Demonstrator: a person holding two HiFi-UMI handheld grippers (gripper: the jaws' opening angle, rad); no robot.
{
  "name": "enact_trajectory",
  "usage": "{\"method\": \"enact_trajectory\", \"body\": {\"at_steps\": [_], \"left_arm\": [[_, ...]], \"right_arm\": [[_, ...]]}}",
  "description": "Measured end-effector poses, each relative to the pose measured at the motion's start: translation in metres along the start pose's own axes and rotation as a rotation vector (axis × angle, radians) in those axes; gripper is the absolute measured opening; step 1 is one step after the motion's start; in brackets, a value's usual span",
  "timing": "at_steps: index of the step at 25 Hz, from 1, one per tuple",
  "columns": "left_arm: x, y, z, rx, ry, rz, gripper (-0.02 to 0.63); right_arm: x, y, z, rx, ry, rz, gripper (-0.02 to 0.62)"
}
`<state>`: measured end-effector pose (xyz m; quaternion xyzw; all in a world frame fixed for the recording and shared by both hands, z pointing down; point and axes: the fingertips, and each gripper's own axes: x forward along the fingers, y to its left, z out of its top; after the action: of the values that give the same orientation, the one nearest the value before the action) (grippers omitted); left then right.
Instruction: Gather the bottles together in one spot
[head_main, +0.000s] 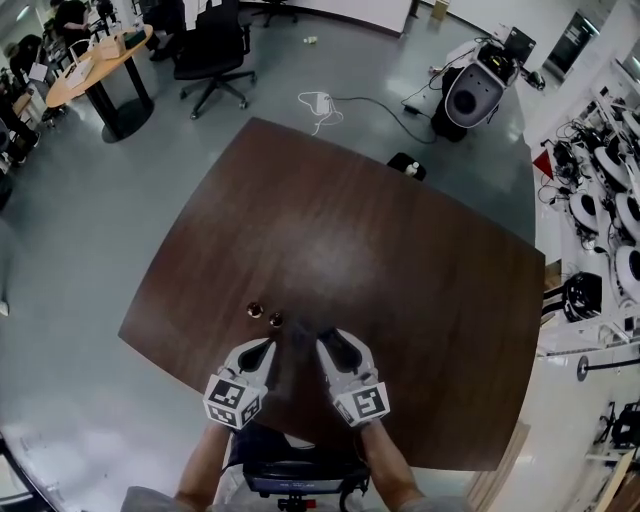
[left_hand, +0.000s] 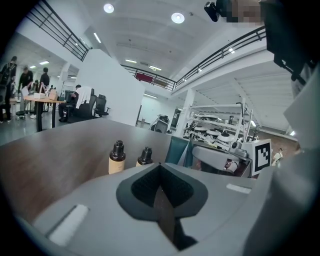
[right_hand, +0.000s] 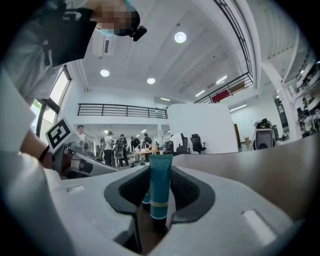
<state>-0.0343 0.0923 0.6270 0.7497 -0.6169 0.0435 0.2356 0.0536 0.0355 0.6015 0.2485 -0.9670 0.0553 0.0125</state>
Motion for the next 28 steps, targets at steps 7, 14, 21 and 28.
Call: {"method": "enact_trajectory", "body": {"at_steps": [7,14,21,28], "left_arm": [[0.002,0.001,-0.004,0.000,0.000,-0.004,0.002],[0.000,0.004,-0.005,-0.005,0.002,-0.005,0.002],[0.001,0.006,-0.001,-0.001,0.004,-0.006,0.002],[-0.002,0.007,0.000,-0.001,0.009,-0.010,0.002]], "right_arm": [[0.007,0.007,0.006,-0.011,0.004,0.018,0.127],[0.006,0.005,-0.002,-0.014,0.022,0.008,0.127],[0.001,0.003,-0.002,-0.006,0.025,-0.009,0.127],[-0.006,0.003,-0.008,0.001,0.042,-0.015,0.129]]}}
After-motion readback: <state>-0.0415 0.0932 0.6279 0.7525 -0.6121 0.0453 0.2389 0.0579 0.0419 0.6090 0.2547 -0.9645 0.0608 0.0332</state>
